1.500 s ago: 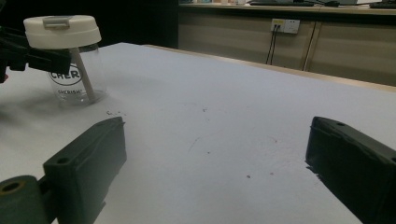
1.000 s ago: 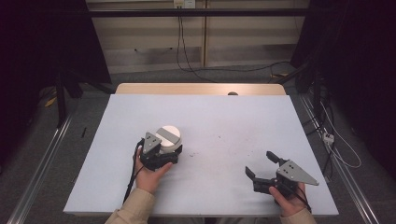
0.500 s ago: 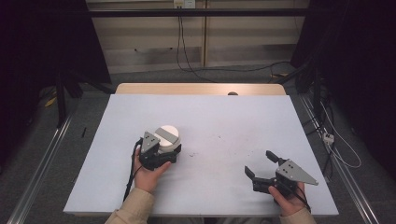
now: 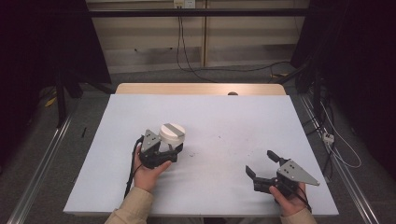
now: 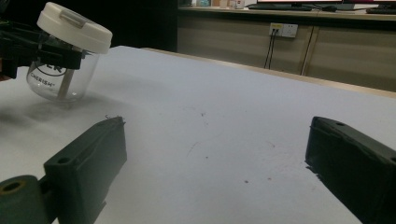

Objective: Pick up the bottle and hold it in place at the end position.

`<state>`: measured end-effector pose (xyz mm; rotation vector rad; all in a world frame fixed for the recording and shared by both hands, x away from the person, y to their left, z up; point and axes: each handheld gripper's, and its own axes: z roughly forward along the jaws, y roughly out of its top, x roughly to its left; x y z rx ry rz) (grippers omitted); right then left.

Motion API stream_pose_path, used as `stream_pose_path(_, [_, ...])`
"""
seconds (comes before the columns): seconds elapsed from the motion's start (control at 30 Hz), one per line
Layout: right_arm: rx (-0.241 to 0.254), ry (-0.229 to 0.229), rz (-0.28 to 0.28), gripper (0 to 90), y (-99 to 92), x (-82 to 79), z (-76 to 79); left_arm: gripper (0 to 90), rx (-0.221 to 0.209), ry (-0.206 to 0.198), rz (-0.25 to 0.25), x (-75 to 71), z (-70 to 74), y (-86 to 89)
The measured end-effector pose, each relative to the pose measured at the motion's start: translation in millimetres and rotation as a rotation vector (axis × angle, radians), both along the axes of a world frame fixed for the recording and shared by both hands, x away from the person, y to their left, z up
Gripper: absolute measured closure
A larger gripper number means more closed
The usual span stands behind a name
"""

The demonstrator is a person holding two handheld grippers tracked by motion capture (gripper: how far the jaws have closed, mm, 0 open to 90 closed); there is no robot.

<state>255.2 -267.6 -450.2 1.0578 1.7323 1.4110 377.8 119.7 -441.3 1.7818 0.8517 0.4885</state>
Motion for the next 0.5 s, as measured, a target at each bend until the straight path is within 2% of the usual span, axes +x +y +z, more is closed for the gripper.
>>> stream_pose_path(0.13, [-0.001,-0.001,-0.002,4.7,1.6,0.7,-0.2,18.6,-0.014,-0.002,-0.024,0.9,2.3,-0.8])
stream_pose_path(0.2, [-0.007,0.004,-0.001,4.7,3.0,1.1,-0.4,18.6,-0.037,-0.006,-0.037,2.0,3.8,-0.9])
stream_pose_path(0.27, [-0.007,0.002,-0.001,4.7,3.2,1.4,-0.5,18.6,-0.062,-0.002,-0.037,2.9,3.3,-0.9])
stream_pose_path(0.5, [-0.007,0.000,-0.007,4.7,2.3,2.6,-0.4,18.7,-0.091,-0.020,-0.035,5.8,3.2,-0.2])
